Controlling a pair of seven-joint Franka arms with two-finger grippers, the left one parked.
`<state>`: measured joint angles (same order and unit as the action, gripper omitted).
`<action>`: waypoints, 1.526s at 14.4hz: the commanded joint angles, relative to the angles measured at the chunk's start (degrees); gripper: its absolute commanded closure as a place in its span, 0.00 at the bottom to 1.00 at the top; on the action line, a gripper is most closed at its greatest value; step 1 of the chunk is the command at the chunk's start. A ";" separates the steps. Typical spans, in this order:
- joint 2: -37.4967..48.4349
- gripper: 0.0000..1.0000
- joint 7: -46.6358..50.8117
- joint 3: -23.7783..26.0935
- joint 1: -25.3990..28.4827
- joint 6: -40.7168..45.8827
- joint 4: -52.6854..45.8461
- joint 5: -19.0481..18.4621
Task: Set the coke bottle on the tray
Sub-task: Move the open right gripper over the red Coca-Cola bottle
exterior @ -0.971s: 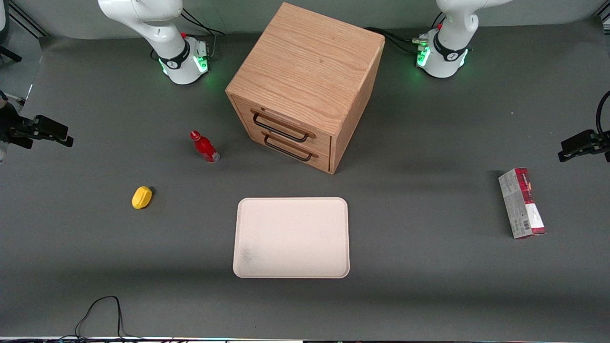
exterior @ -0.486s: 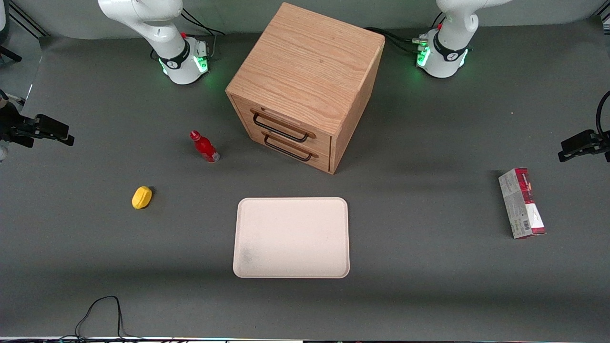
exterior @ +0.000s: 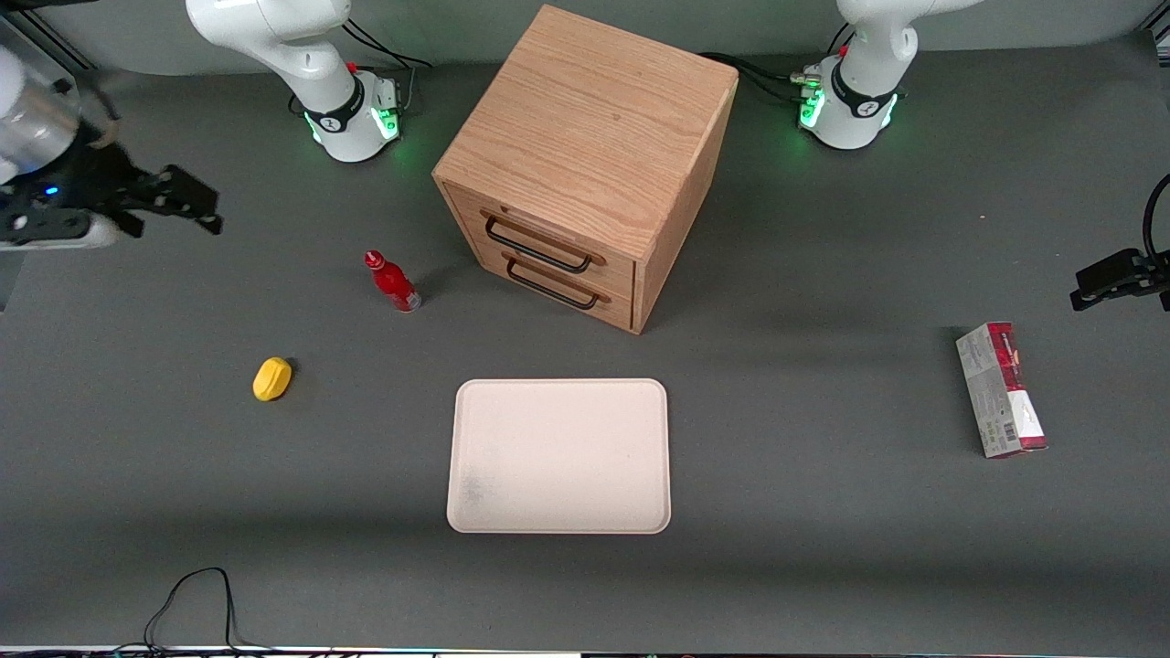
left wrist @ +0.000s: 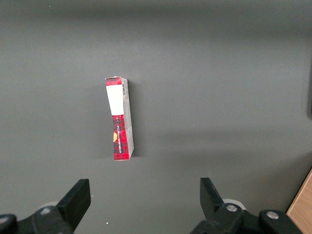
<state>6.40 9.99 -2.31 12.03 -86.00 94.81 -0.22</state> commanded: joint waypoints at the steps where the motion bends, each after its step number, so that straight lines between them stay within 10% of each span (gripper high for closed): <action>1: 8.16 0.00 4.58 -0.50 3.42 -6.52 11.85 0.04; 22: 9.16 0.00 5.21 -1.03 11.88 -35.62 45.01 -0.05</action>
<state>16.29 14.20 -2.91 23.34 -118.35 137.86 -0.22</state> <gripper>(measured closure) 0.000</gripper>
